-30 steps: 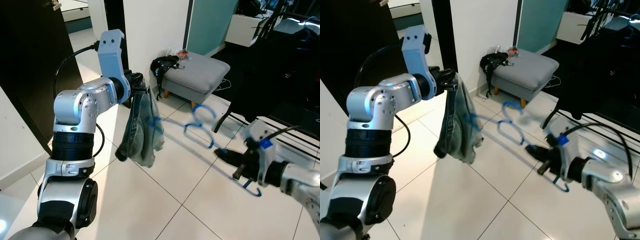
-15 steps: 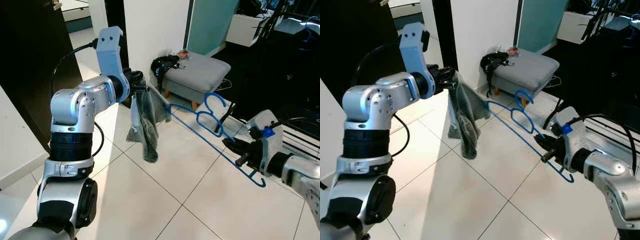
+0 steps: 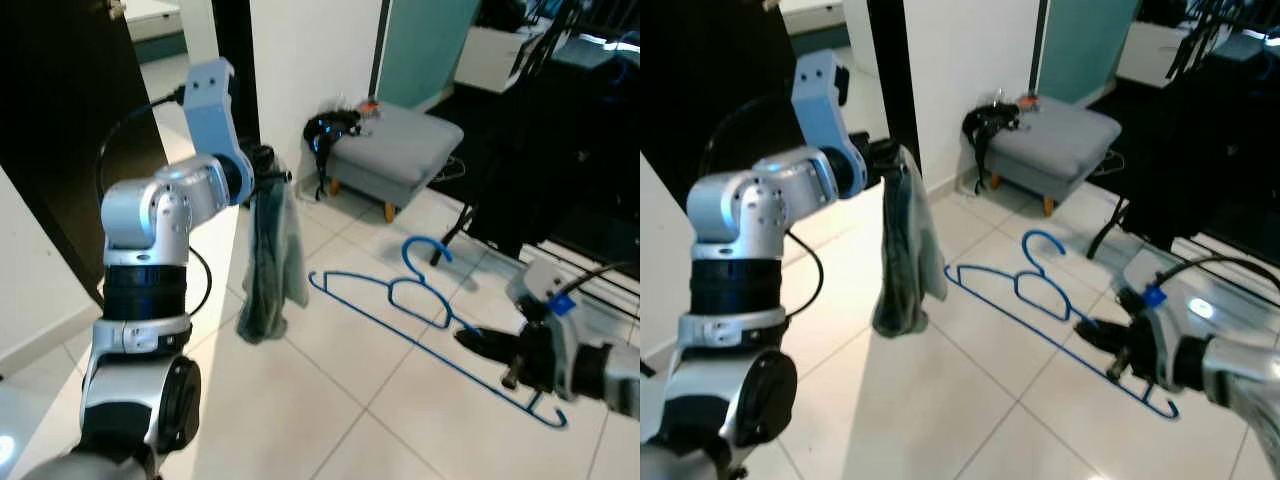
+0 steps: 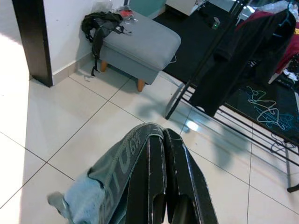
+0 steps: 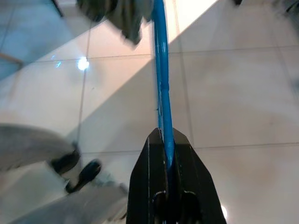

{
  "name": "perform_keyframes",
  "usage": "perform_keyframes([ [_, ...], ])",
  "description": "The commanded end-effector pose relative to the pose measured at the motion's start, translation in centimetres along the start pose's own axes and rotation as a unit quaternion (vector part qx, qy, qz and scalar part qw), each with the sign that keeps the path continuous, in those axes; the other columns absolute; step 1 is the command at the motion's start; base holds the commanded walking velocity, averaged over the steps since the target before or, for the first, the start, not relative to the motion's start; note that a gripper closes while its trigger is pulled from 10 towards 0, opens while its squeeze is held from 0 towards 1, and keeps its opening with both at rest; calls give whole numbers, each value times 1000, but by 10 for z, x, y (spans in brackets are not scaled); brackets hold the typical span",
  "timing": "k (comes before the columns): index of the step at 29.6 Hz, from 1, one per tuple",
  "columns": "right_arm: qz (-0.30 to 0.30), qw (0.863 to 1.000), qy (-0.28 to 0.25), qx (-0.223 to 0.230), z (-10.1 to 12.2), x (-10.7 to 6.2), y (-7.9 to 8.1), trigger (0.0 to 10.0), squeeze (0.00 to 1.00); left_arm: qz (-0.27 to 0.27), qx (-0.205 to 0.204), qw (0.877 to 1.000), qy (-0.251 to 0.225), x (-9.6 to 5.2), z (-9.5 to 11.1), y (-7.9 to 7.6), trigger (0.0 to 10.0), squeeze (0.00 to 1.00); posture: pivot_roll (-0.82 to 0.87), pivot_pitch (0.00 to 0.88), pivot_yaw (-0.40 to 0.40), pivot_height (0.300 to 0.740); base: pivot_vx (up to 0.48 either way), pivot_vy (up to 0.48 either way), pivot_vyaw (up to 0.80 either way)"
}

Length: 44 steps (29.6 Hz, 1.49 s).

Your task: Hang hanger

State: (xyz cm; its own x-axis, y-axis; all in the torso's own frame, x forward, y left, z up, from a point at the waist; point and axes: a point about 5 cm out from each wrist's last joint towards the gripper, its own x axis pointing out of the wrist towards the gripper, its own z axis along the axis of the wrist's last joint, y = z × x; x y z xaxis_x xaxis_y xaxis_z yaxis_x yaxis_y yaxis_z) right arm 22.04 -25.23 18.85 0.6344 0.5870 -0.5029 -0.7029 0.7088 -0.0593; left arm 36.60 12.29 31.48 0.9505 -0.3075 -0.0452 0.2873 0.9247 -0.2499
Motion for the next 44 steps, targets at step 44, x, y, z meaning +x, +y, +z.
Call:
perform_keyframes([
  [44, 4, 999, -30, 15, 14, 43, 12, 10000, 0, -42, -59, 997, -37, -5, 31, -25, 10000, 0, -22, 93, 13, 740, 0, 0, 0],
])
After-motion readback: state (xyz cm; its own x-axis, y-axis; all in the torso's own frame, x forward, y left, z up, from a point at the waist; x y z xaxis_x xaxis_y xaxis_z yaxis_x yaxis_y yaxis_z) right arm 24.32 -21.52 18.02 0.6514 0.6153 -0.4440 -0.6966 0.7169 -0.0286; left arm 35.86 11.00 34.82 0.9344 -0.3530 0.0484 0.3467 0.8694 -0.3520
